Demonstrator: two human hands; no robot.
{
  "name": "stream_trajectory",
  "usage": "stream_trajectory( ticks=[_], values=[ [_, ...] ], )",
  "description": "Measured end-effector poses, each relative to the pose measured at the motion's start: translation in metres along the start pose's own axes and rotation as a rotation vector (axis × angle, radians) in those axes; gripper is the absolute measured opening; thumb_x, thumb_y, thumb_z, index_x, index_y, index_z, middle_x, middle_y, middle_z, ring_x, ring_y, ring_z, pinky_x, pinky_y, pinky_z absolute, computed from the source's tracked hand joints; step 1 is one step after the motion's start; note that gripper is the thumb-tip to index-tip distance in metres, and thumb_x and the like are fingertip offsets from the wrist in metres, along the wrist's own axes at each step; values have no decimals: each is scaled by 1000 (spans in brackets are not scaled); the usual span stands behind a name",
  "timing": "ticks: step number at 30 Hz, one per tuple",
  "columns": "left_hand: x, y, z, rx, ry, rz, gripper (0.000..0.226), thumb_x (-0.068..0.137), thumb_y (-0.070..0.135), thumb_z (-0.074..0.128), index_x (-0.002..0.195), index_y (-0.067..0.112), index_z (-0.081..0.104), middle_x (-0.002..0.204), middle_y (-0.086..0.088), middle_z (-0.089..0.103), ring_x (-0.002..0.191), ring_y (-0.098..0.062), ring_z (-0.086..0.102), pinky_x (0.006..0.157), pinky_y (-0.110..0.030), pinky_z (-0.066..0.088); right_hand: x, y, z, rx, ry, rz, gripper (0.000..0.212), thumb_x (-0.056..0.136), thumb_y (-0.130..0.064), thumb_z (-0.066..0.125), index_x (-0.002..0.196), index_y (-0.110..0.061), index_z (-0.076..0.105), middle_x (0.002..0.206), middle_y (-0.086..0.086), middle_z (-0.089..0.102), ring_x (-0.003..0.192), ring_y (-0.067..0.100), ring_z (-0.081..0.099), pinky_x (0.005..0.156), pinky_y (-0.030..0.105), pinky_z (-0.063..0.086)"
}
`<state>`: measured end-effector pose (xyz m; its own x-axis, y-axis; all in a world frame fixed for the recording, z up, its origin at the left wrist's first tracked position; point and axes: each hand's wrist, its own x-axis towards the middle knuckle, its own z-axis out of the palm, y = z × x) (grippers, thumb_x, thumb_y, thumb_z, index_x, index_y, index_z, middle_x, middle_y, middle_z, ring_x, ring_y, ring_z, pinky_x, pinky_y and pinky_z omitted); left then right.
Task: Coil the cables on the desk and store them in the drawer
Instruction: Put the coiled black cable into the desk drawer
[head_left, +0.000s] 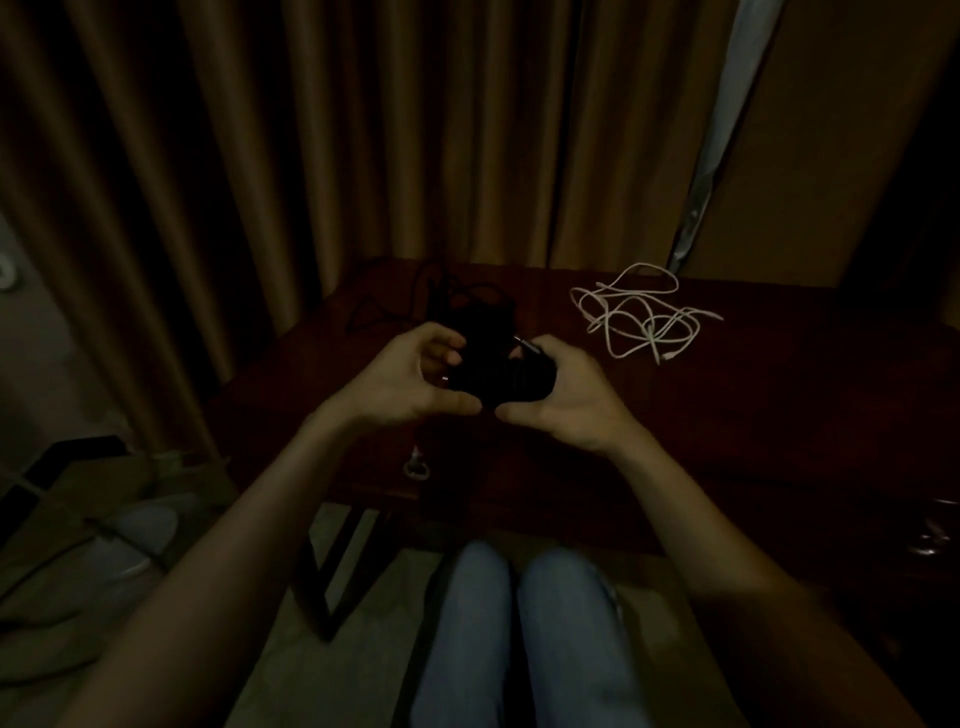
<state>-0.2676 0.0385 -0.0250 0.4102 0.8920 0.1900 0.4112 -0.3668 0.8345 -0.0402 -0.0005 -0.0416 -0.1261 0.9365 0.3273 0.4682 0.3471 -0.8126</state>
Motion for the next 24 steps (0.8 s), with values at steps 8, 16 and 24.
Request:
stream_trajectory(
  ticks=[8,16,24],
  values=[
    [-54,-95,13,70,190,-337,24,90,29,77,106,15,65,100,0,66,96,-15,64,68,-22,45,-43,19,43,-116,89,-15,45,67,-14,92,101,-12,62,85,-5,64,67,-2,58,54,15,46],
    [-51,-127,40,-122,290,-440,28,86,34,80,90,9,68,89,-3,70,85,-16,66,69,-27,48,-46,36,56,-126,130,4,45,67,-17,92,101,-14,62,87,-9,63,71,-3,58,60,11,46],
    [-53,-124,44,-10,148,-491,30,106,31,49,99,7,66,81,-6,60,70,-18,55,61,-30,42,-50,33,66,-112,139,-17,47,68,-17,93,103,-14,62,91,-6,65,77,7,64,65,23,53]
  ],
)
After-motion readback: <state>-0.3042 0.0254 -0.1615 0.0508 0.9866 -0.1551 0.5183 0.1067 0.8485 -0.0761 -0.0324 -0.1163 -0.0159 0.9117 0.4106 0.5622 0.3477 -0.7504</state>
